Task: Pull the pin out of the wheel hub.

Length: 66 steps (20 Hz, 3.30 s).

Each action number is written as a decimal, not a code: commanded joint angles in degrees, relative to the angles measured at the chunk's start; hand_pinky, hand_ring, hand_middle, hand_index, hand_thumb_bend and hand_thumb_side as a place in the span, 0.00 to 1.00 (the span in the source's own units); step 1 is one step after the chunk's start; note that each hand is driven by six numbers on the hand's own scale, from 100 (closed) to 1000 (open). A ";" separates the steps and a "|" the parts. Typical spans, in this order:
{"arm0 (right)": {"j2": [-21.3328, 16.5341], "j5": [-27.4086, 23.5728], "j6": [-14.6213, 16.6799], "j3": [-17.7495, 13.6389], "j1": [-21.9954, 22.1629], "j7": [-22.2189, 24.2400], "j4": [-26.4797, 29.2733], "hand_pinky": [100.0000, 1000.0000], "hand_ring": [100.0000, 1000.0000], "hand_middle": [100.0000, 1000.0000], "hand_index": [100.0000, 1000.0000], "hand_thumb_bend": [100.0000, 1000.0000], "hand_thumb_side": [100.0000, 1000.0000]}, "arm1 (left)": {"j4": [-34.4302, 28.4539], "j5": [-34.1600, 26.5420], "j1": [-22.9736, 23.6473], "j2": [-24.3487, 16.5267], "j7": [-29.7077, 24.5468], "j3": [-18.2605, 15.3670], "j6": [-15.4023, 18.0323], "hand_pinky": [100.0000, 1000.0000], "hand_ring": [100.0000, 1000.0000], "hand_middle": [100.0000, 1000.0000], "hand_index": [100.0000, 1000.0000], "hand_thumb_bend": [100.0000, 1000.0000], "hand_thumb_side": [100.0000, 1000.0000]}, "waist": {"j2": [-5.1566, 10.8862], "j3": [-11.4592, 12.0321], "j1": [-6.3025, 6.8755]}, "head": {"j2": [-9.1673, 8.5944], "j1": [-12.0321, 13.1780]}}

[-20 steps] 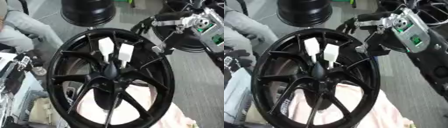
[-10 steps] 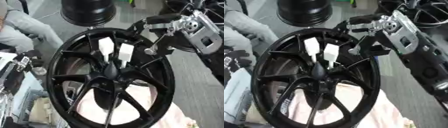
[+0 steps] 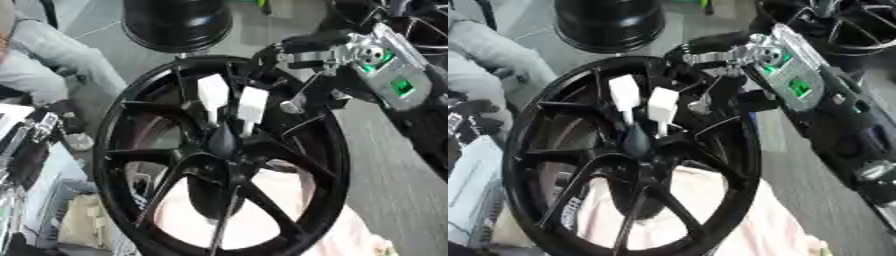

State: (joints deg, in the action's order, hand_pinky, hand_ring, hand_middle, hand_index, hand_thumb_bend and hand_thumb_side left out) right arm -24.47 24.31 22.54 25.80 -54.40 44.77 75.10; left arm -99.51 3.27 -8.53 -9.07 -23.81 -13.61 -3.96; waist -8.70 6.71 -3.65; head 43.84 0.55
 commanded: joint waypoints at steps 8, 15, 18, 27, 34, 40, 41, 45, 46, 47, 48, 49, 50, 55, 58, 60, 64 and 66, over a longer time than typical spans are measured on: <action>0.43 1.22 4.57 -0.13 -1.28 4.87 0.69 0.78 0.83 0.86 0.98 0.06 0.18 | -0.88 0.19 -0.69 -0.91 -0.25 0.13 0.03 0.75 0.69 0.72 0.81 0.01 0.76 | 0.62 0.11 0.24 | 0.28 -0.24; 0.47 1.79 4.27 -0.04 -1.38 4.76 0.52 0.78 0.83 0.86 0.98 0.08 0.17 | -0.94 0.20 -0.69 -0.91 -0.25 0.09 -0.02 0.75 0.69 0.72 0.81 0.01 0.76 | 0.62 0.14 0.14 | 0.28 -0.22; 0.10 1.34 4.12 0.16 -1.43 4.88 1.16 0.78 0.83 0.86 0.98 0.08 0.17 | -0.94 0.22 -0.66 -0.94 -0.25 0.07 -0.04 0.75 0.69 0.72 0.81 0.01 0.76 | 0.62 0.07 0.10 | 0.28 -0.22; -1.02 -1.35 3.63 1.19 -1.31 6.91 4.08 0.78 0.83 0.85 0.96 0.07 0.16 | -0.95 0.25 -0.65 -0.99 -0.23 0.04 -0.05 0.75 0.69 0.72 0.81 0.01 0.76 | 0.67 -0.08 0.04 | 0.28 -0.16; -1.39 -1.73 3.39 2.39 -0.95 7.19 4.43 0.78 0.82 0.83 0.92 0.06 0.16 | -0.97 0.28 -0.64 -1.02 -0.21 0.04 -0.06 0.75 0.69 0.72 0.81 0.01 0.76 | 0.71 -0.09 -0.03 | 0.28 -0.14; -1.29 -1.47 3.72 3.19 -0.59 7.19 3.71 0.78 0.82 0.82 0.90 0.05 0.15 | -0.99 0.25 -0.67 -1.01 -0.22 0.05 -0.07 0.75 0.69 0.72 0.81 0.01 0.76 | 0.71 -0.10 -0.03 | 0.28 -0.19; -1.27 -1.38 3.77 3.28 -0.52 7.19 3.55 0.78 0.82 0.82 0.90 0.05 0.15 | -0.99 0.25 -0.66 -1.01 -0.21 0.05 -0.07 0.75 0.69 0.72 0.81 0.01 0.76 | 0.71 -0.10 -0.02 | 0.28 -0.19; -1.22 -1.00 3.87 3.38 -0.32 7.19 2.84 0.78 0.82 0.82 0.91 0.04 0.15 | -0.99 0.24 -0.66 -1.02 -0.20 0.04 -0.06 0.75 0.69 0.72 0.81 0.01 0.76 | 0.70 -0.11 -0.02 | 0.28 -0.22; -1.21 -0.91 3.90 3.34 -0.28 7.19 2.68 0.78 0.82 0.82 0.90 0.04 0.15 | -0.99 0.24 -0.66 -1.01 -0.20 0.05 -0.06 0.75 0.69 0.72 0.81 0.01 0.76 | 0.70 -0.11 -0.02 | 0.28 -0.22; -1.21 -0.79 3.90 3.34 -0.24 7.19 2.48 0.78 0.82 0.82 0.90 0.04 0.15 | -0.98 0.24 -0.66 -1.02 -0.20 0.06 -0.07 0.75 0.69 0.72 0.81 0.01 0.76 | 0.70 -0.10 -0.02 | 0.28 -0.23; -1.19 -0.66 3.93 3.34 -0.21 7.19 2.28 0.78 0.82 0.82 0.90 0.04 0.15 | -0.98 0.25 -0.66 -1.02 -0.21 0.06 -0.06 0.75 0.69 0.72 0.81 0.01 0.76 | 0.69 -0.10 -0.02 | 0.28 -0.24; -1.17 -0.54 3.95 3.35 -0.17 7.19 2.06 0.77 0.82 0.82 0.90 0.04 0.15 | -0.98 0.25 -0.66 -1.02 -0.20 0.05 -0.06 0.75 0.69 0.72 0.81 0.01 0.76 | 0.70 -0.09 -0.03 | 0.28 -0.22; -1.15 -0.43 3.99 3.34 -0.15 7.19 1.86 0.77 0.82 0.82 0.90 0.04 0.15 | -0.99 0.25 -0.66 -1.02 -0.19 0.04 -0.06 0.75 0.69 0.72 0.81 0.01 0.76 | 0.69 -0.09 -0.03 | 0.28 -0.21; -1.08 0.08 3.95 2.99 -0.10 7.19 0.93 0.77 0.78 0.78 0.88 0.02 0.13 | -1.00 0.26 -0.66 -1.00 -0.17 0.03 -0.07 0.75 0.69 0.72 0.81 0.01 0.76 | 0.71 -0.07 -0.02 | 0.28 -0.18; -1.07 0.13 3.88 2.56 -0.18 7.19 0.77 0.76 0.75 0.73 0.84 0.01 0.12 | -0.99 0.25 -0.65 -1.01 -0.13 0.01 -0.07 0.75 0.69 0.72 0.81 0.01 0.76 | 0.73 -0.07 -0.01 | 0.28 -0.16; -1.07 -0.11 3.78 2.19 -0.26 7.19 0.94 0.75 0.74 0.67 0.80 0.00 0.11 | -0.99 0.26 -0.64 -1.00 -0.12 0.00 -0.08 0.75 0.69 0.72 0.81 0.01 0.76 | 0.74 -0.08 -0.01 | 0.28 -0.15; -1.11 -1.49 3.29 1.38 -0.36 6.35 1.66 0.73 0.69 0.49 0.63 0.00 0.11 | -0.95 0.31 -0.62 -1.01 -0.11 0.00 -0.08 0.75 0.69 0.72 0.81 0.01 0.76 | 0.73 -0.10 0.00 | 0.28 -0.12; -1.12 -2.28 3.07 1.10 -0.42 4.85 2.03 0.70 0.62 0.38 0.50 0.00 0.10 | -0.94 0.31 -0.64 -1.01 -0.08 -0.02 -0.07 0.75 0.69 0.72 0.81 0.01 0.76 | 0.72 -0.11 0.02 | 0.28 -0.10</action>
State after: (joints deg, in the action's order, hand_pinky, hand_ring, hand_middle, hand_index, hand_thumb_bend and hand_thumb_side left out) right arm -24.48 22.81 21.36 28.05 -53.70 46.06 75.95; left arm -99.51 3.38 -8.54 -9.07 -24.00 -13.61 -4.00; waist -8.82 6.68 -3.97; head 43.84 0.33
